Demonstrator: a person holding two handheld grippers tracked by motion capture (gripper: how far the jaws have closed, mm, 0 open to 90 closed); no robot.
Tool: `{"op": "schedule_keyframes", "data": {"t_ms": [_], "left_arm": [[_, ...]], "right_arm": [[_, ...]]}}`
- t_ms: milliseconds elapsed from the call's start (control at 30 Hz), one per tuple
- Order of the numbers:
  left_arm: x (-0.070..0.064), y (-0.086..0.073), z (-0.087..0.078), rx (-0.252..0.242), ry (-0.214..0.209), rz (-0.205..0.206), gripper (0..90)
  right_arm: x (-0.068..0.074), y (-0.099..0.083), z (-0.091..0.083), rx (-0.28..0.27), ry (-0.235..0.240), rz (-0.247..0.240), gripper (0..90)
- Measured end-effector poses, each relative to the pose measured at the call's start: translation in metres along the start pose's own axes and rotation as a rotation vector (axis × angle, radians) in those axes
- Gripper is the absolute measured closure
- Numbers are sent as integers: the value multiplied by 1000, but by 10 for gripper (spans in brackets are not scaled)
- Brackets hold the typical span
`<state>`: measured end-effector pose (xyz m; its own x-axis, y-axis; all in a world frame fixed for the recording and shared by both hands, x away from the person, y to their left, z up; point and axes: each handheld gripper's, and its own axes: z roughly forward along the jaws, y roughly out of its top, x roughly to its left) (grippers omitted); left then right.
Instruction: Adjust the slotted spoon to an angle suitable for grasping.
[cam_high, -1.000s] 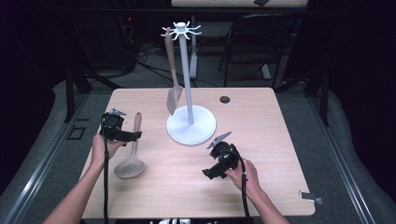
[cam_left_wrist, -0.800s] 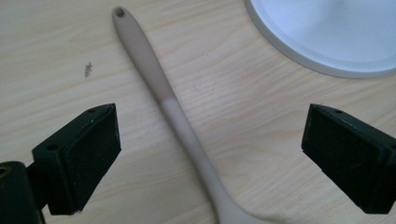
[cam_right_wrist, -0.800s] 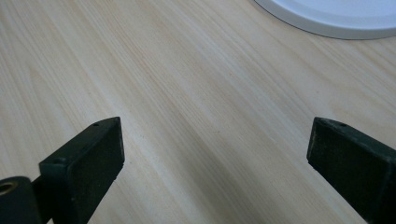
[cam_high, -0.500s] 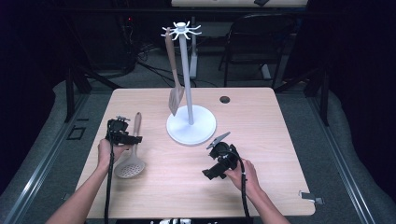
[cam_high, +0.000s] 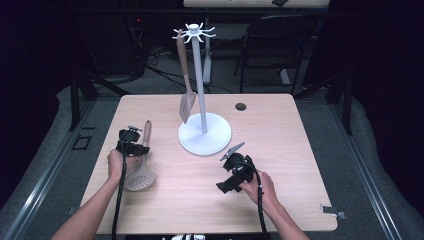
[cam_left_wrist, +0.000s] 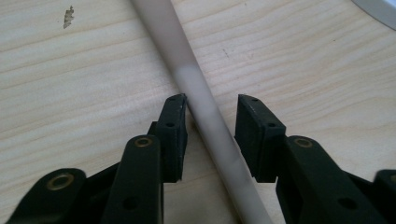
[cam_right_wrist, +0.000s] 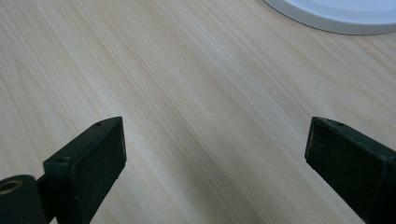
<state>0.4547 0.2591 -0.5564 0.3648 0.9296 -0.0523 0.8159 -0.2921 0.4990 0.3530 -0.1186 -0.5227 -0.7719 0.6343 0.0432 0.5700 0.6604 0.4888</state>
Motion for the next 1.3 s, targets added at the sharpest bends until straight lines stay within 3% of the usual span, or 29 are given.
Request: {"op": "schedule_keyframes", "data": {"t_ms": [233,633,1300], "left_arm": [[1,0,2,1,-3,-8,642],[7,-5,-3,24,-63,-14,662],[-6,-24,-18,103,-115,82,744]], "right_arm": [[0,0,0,1,-5,0,51],[2,1,-1,-3,4,-2,52],[2,0,-2,11,11,-7,53]]}}
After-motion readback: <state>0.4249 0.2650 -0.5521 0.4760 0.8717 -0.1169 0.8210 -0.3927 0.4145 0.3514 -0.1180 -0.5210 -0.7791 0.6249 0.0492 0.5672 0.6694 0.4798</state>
